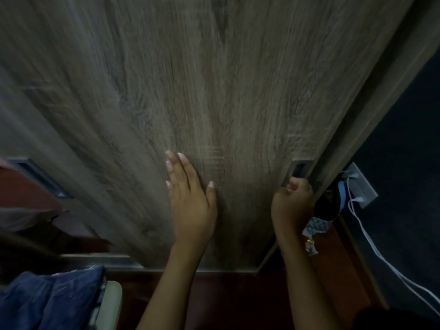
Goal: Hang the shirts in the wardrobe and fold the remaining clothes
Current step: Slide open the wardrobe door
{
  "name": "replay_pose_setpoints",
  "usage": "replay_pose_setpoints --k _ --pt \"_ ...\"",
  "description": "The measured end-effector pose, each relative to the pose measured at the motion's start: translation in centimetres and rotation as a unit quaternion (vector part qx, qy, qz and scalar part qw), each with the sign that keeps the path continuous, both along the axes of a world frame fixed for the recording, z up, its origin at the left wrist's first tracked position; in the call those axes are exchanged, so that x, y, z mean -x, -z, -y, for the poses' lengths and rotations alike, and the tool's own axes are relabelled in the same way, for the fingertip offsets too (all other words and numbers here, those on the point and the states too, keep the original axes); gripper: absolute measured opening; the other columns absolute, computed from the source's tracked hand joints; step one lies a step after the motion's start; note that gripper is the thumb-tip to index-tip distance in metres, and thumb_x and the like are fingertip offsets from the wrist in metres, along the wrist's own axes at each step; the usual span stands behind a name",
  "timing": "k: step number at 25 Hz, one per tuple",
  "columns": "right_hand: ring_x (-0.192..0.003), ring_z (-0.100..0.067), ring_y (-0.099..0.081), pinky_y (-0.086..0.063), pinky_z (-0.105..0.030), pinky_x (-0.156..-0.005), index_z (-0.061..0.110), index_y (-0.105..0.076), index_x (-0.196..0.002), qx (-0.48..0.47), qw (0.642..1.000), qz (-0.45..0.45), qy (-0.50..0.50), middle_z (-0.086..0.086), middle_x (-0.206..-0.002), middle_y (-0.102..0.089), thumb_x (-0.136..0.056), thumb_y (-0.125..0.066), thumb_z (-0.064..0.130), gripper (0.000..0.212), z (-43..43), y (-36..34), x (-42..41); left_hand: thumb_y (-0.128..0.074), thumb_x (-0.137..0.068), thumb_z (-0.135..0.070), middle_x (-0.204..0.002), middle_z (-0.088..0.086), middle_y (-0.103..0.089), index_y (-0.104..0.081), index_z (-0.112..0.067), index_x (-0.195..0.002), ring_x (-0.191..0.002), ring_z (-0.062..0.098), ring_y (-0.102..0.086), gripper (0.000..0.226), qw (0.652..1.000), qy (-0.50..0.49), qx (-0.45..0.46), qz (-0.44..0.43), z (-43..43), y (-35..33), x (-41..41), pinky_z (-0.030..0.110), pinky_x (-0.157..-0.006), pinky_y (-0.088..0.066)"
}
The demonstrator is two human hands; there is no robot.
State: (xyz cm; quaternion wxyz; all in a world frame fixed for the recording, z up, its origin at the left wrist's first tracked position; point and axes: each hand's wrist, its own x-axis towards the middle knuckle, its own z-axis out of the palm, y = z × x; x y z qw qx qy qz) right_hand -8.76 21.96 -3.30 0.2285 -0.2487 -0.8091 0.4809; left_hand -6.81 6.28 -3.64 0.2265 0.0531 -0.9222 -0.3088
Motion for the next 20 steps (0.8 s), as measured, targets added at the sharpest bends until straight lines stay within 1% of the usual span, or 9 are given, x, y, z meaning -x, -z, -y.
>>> replay_pose_setpoints --k 2,3,6,8,10,12,15,18,20 --pt "-0.095 -0.015 -0.055 -0.042 -0.018 -0.068 0.008 -0.055 -0.11 0.005 1.0 0.015 -0.012 -0.009 -0.116 -0.054 -0.088 -0.048 0.002 0.023 1.0 0.1 -0.4 -0.044 -0.095 -0.029 -0.15 0.002 0.031 0.014 -0.009 -0.146 -0.144 0.023 0.017 0.08 1.0 -0.013 -0.008 -0.001 0.8 0.1 -0.1 0.048 -0.116 -0.005" --pt "-0.095 -0.015 -0.055 -0.04 -0.016 -0.068 0.008 -0.054 -0.11 0.004 1.0 0.02 -0.015 -0.008 -0.117 -0.054 -0.089 -0.048 0.002 0.023 1.5 0.2 -0.5 -0.045 -0.095 -0.029 -0.15 0.002 0.031 0.014 -0.009 -0.146 -0.144 0.023 0.016 0.08 1.0 -0.017 -0.014 -0.004 1.2 0.0 -0.1 0.049 -0.116 -0.006" --pt "-0.099 -0.02 -0.058 -0.042 -0.018 -0.07 0.009 -0.055 -0.11 0.006 1.0 0.018 -0.017 -0.009 -0.118 -0.054 -0.089 -0.048 0.003 0.022 3.3 0.0 -0.6 -0.044 -0.096 -0.029 -0.151 0.002 0.03 0.016 -0.011 -0.146 -0.144 0.021 0.015 0.08 0.999 -0.025 -0.031 -0.01 2.8 -0.3 0.1 0.048 -0.117 -0.005" --pt "-0.098 -0.018 -0.057 -0.039 -0.014 -0.067 0.01 -0.056 -0.107 0.003 0.999 0.02 -0.029 -0.008 -0.118 -0.053 -0.089 -0.047 0.003 0.021 5.0 0.0 -0.8 -0.043 -0.096 -0.029 -0.153 0.003 0.028 0.016 -0.011 -0.147 -0.145 0.02 0.014 0.079 0.998 -0.038 -0.041 -0.012 4.4 -0.5 0.2 0.045 -0.117 -0.004" --pt "-0.094 -0.014 -0.055 -0.037 -0.013 -0.066 0.01 -0.056 -0.108 -0.014 0.998 0.029 -0.053 -0.006 -0.116 -0.054 -0.089 -0.046 0.004 0.022 6.8 0.3 -1.0 -0.042 -0.096 -0.029 -0.154 0.004 0.026 0.015 -0.012 -0.147 -0.145 0.02 0.013 0.079 0.997 -0.054 -0.05 -0.011 6.1 -0.5 0.2 0.044 -0.117 -0.004" --pt "-0.094 -0.013 -0.054 -0.043 -0.019 -0.072 0.011 -0.056 -0.109 -0.029 0.996 0.031 -0.076 -0.005 -0.114 -0.054 -0.089 -0.047 0.005 0.023 9.0 0.6 -1.3 -0.042 -0.096 -0.028 -0.155 0.004 0.024 0.014 -0.012 -0.147 -0.145 0.019 0.013 0.078 0.996 -0.072 -0.056 -0.005 8.1 -0.3 0.1 0.046 -0.118 -0.005" --pt "-0.097 -0.019 -0.059 -0.053 -0.034 -0.078 0.011 -0.056 -0.109 -0.038 0.993 0.014 -0.113 -0.007 -0.116 -0.054 -0.087 -0.048 0.006 0.024 12.5 1.4 -1.5 -0.042 -0.097 -0.028 -0.155 0.003 0.021 0.012 -0.014 -0.148 -0.145 0.017 0.011 0.076 0.993 -0.09 -0.075 0.008 10.8 -0.3 -0.1 0.05 -0.118 -0.01" --pt "-0.1 -0.023 -0.06 -0.055 -0.038 -0.079 0.01 -0.057 -0.112 -0.06 0.983 0.01 -0.173 -0.01 -0.118 -0.055 -0.087 -0.047 0.008 0.027 15.6 2.0 -1.7 -0.041 -0.097 -0.027 -0.156 0.001 0.018 0.011 -0.018 -0.148 -0.145 0.015 0.006 0.073 0.989 -0.104 -0.106 0.016 12.9 -0.4 -0.3 0.051 -0.117 -0.013" --pt "-0.104 -0.026 -0.06 -0.053 -0.039 -0.084 0.008 -0.059 -0.112 -0.071 0.973 0.0 -0.218 -0.011 -0.118 -0.056 -0.087 -0.047 0.006 0.029 17.4 1.8 -1.7 -0.04 -0.098 -0.026 -0.157 0.001 0.016 0.01 -0.018 -0.149 -0.144 0.012 0.006 0.072 0.987 -0.109 -0.12 0.007 14.7 -0.7 -0.4 0.05 -0.117 -0.012"
